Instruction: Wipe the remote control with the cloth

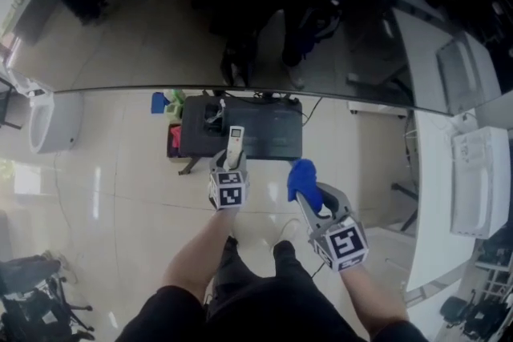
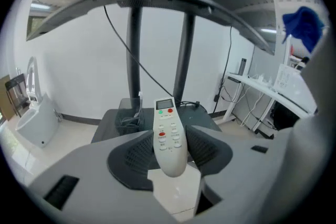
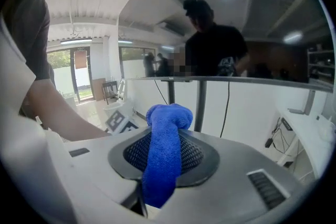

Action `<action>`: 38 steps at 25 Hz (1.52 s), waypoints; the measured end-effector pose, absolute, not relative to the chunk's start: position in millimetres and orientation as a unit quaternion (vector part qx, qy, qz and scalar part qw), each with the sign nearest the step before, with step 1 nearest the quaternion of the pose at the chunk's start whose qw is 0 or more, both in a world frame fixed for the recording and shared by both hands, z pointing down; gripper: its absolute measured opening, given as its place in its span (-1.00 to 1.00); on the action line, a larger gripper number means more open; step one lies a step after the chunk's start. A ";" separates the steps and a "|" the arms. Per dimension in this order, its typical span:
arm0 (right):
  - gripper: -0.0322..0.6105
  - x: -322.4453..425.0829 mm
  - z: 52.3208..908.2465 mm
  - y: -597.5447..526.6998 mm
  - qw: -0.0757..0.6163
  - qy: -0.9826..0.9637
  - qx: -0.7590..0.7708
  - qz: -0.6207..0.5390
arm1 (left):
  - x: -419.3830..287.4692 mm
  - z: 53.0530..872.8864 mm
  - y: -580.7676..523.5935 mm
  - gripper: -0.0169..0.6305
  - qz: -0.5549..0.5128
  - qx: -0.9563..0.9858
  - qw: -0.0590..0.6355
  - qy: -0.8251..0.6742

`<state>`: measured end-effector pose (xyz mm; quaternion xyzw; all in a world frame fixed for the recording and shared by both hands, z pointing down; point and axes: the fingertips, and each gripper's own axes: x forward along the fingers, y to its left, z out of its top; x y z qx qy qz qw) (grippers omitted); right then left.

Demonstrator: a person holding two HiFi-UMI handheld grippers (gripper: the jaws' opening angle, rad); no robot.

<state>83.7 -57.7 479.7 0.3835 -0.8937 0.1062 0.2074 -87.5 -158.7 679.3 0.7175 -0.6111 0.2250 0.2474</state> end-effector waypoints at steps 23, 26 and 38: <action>-0.56 125.2 551.2 -16.9 0.262 -0.864 0.374 0.212 | -77.0 801.2 -227.7 -0.10 0.308 0.663 0.274 -0.625; -0.56 123.7 551.8 -18.6 0.259 -0.862 0.381 0.211 | -80.2 791.1 -218.6 -0.10 0.305 0.668 0.271 -0.623; -0.56 87.7 551.9 -67.3 0.239 -0.861 0.409 0.183 | -73.9 678.2 -136.3 -0.10 0.277 0.736 0.223 -0.576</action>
